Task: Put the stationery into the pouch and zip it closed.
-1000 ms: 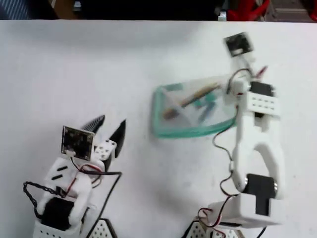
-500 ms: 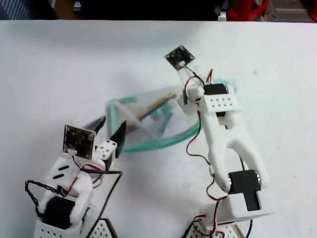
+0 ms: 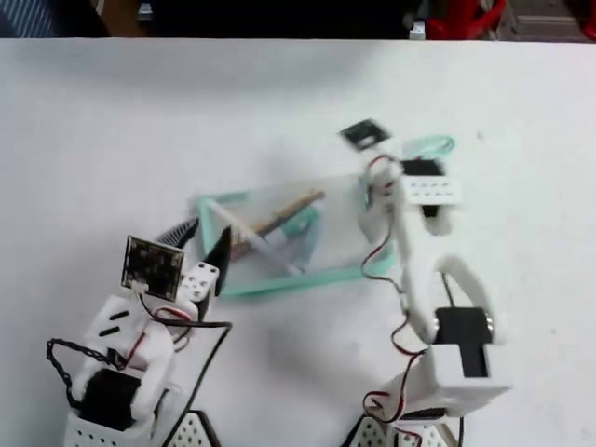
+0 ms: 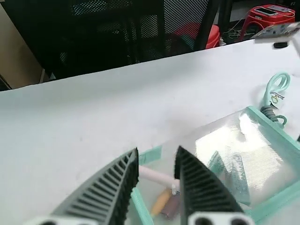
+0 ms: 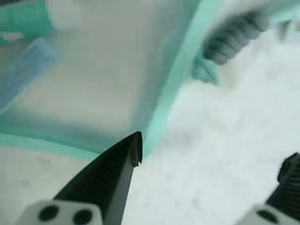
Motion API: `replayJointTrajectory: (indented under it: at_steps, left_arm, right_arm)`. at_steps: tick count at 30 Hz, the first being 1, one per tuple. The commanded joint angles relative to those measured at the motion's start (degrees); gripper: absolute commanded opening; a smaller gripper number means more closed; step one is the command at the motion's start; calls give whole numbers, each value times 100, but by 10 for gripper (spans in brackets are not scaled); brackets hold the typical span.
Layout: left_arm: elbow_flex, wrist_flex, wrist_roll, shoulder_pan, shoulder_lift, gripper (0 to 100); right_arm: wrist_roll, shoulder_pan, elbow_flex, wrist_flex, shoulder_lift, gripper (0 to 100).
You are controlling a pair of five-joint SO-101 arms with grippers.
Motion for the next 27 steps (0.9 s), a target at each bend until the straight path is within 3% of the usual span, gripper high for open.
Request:
replayJointTrajectory:
  at_steps: [1, 5, 8, 10, 17, 23, 27]
  left_arm:
    - [-70, -149, -97, -40, -84, 42]
    - [-88, -123, -554, -488, -84, 23]
    - [-369, 0, -677, -1024, -57, 24]
    - [-853, 360, -686, -1209, -48, 24]
    - [-3156, 1864, -1600, -1130, 971, 24]
    - [-5398, 3244, -1407, -1121, 3046, 24]
    - [-5591, 3305, -1292, -1130, 2993, 24]
  right_arm:
    - [79, 655, -484, 154, -646, 332]
    - [35, 1191, -536, 145, -971, 18]
    - [35, 1402, -519, 171, -1156, 74]
    - [26, 1429, -545, 180, -1288, 36]
    - [-1073, 1015, -949, 971, -2888, 18]
    - [-1187, -365, -1327, 1974, -4690, 18]
    - [-1196, -1262, -1319, 2598, -5965, 18]
